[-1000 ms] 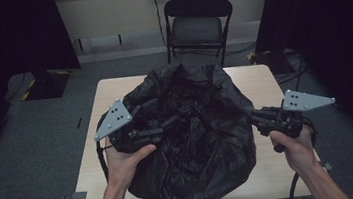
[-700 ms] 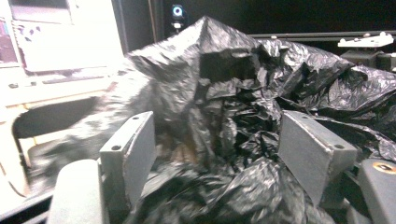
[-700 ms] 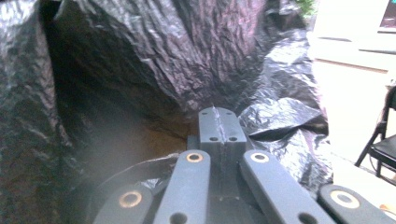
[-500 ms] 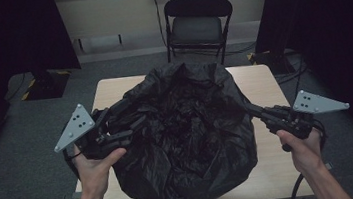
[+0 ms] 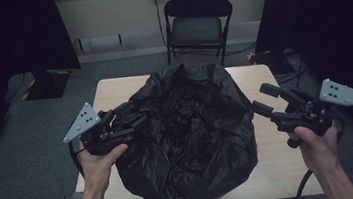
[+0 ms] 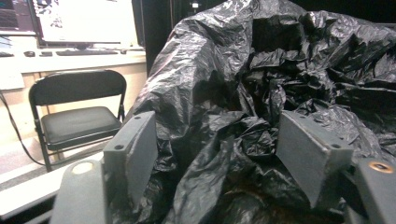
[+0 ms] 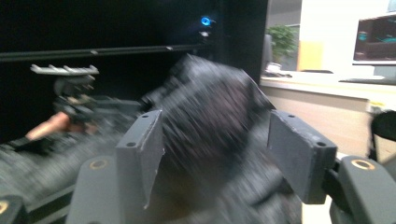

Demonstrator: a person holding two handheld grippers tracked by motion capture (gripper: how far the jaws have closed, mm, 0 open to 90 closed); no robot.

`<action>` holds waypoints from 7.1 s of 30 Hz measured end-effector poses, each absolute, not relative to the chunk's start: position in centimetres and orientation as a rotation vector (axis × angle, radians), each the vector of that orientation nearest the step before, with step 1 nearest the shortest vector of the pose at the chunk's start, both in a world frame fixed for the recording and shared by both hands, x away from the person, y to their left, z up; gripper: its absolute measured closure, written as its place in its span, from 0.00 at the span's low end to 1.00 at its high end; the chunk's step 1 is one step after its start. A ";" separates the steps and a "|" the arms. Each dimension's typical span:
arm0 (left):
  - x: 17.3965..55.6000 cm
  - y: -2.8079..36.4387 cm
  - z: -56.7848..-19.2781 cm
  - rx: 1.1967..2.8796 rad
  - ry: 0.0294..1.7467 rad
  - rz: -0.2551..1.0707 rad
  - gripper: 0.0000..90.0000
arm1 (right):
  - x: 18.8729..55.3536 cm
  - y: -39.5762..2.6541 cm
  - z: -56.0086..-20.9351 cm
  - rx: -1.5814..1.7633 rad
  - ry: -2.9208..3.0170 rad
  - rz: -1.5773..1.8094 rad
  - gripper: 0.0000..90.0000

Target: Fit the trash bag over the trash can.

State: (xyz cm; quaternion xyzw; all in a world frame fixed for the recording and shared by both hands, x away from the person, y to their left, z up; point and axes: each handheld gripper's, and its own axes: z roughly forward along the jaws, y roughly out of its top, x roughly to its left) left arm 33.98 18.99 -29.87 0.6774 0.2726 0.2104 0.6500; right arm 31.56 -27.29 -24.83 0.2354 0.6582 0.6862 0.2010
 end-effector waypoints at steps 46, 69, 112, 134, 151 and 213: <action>41.2 18.1 -37.6 1.582 0.860 0.314 1.00 | 39.4 -26.3 -37.7 1.010 2.047 1.472 1.00; 38.3 23.0 -35.7 1.494 0.849 0.454 0.38 | 37.5 -28.6 -37.5 0.994 1.962 1.663 0.59; 29.5 17.9 -38.1 1.787 0.448 0.286 1.00 | 30.4 -26.5 -38.2 0.587 2.239 1.615 1.00; 28.4 21.7 -40.0 1.778 0.653 0.367 0.31 | 30.3 -27.4 -38.6 0.711 2.198 1.669 0.44; 29.4 24.6 -40.9 1.707 0.765 0.423 0.26 | 29.8 -29.3 -36.3 0.734 2.092 1.734 0.37; 33.6 23.3 -48.4 1.979 1.097 0.431 0.23 | 32.5 -27.7 -26.9 0.604 2.038 1.741 0.47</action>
